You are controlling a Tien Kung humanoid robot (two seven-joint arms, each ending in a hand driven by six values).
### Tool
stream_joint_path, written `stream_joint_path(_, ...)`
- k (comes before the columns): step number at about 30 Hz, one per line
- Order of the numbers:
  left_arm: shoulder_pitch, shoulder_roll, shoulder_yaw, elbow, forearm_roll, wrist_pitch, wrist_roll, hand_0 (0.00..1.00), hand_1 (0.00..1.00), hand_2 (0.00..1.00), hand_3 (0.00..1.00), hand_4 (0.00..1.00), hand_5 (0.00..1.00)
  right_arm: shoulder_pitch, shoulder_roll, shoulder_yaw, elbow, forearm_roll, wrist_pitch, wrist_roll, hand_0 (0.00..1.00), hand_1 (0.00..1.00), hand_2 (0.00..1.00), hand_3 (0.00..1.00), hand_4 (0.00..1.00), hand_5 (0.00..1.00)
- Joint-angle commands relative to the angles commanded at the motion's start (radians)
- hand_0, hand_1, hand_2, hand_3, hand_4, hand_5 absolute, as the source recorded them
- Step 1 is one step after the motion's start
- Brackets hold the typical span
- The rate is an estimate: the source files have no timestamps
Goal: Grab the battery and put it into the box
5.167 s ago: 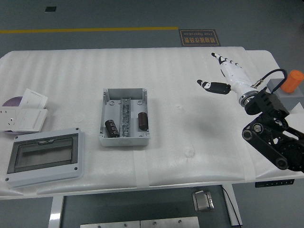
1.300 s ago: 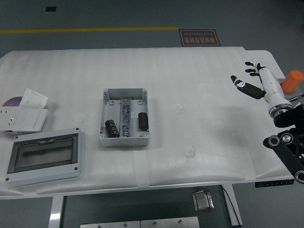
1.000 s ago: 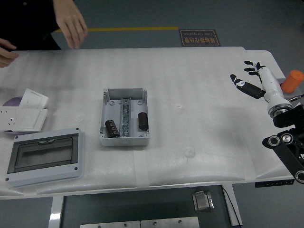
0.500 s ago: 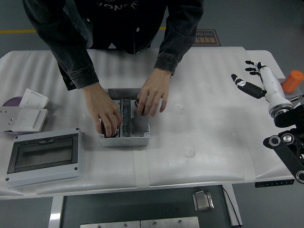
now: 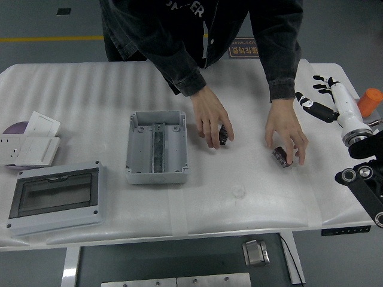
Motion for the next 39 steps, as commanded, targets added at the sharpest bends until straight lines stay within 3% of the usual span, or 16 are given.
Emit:
stream_joint_path(4,-0.001,0.000,0.001,0.000,-0.001,0.000,0.000,0.672,0.686,0.562,0.584,0.646,0.433,0.001,-0.010,-0.005,-0.002,-0.007,0.005,-0.005,0.833,0.749,0.757,0.840,0.774,0.541)
stream_joint_path(8,-0.002,0.000,0.001,0.000,-0.001,0.000,-0.001,0.672,0.686,0.562,0.584,0.646,0.433,0.011,-0.048,-0.033,0.008,-0.014,0.028,-0.024,0.833,0.749,0.757,0.840,0.774,0.541)
stream_joint_path(14,-0.002,0.003,-0.007,0.000,0.009,-0.001,0.002,0.672,0.686,0.562,0.584,0.648,0.433,0.069,-0.166,-0.144,0.088,-0.076,0.110,-0.082,0.830,0.748,0.756,0.840,0.772,0.539)
stream_joint_path(20,-0.007,0.011,-0.010,0.000,0.013,0.000,0.002,0.672,0.686,0.562,0.584,0.649,0.434,0.178,-0.289,-0.305,0.175,-0.191,0.215,-0.144,0.835,0.751,0.763,0.840,0.772,0.537)
stream_joint_path(21,-0.008,0.012,-0.009,0.000,0.013,0.000,0.002,0.672,0.686,0.562,0.584,0.649,0.433,0.196,-0.307,-0.333,0.183,-0.209,0.227,-0.147,0.826,0.767,0.886,0.918,0.780,0.498)
stream_joint_path(25,-0.011,0.016,-0.009,0.000,0.019,-0.001,0.004,0.672,0.686,0.562,0.584,0.649,0.433,0.280,-0.359,-0.471,0.193,-0.270,0.267,-0.156,0.826,0.767,0.886,0.918,0.780,0.498)
stream_joint_path(26,-0.012,0.017,-0.009,0.000,0.019,-0.001,0.004,0.672,0.686,0.562,0.584,0.649,0.433,0.294,-0.364,-0.496,0.193,-0.273,0.273,-0.157,0.826,0.767,0.886,0.918,0.780,0.498)
stream_joint_path(27,-0.013,0.018,-0.009,0.000,0.020,-0.001,0.004,0.673,0.686,0.562,0.584,0.649,0.433,0.312,-0.369,-0.531,0.193,-0.276,0.280,-0.158,0.509,0.665,0.998,0.998,0.802,0.336)
stream_joint_path(32,-0.016,0.020,-0.011,0.000,0.024,-0.002,0.006,0.673,0.686,0.562,0.584,0.649,0.433,0.379,-0.368,-0.683,0.199,-0.267,0.303,-0.164,0.509,0.665,0.998,0.998,0.802,0.336)
stream_joint_path(33,-0.017,0.020,-0.011,0.000,0.024,-0.002,0.006,0.673,0.686,0.562,0.584,0.649,0.434,0.387,-0.365,-0.708,0.199,-0.264,0.307,-0.166,0.487,0.650,0.998,0.998,0.783,0.266)
stream_joint_path(39,-0.022,0.020,-0.010,0.000,0.024,-0.002,0.005,0.673,0.686,0.562,0.584,0.649,0.434,0.428,-0.355,-0.843,0.207,-0.244,0.347,-0.182,0.487,0.650,0.998,0.998,0.783,0.266)
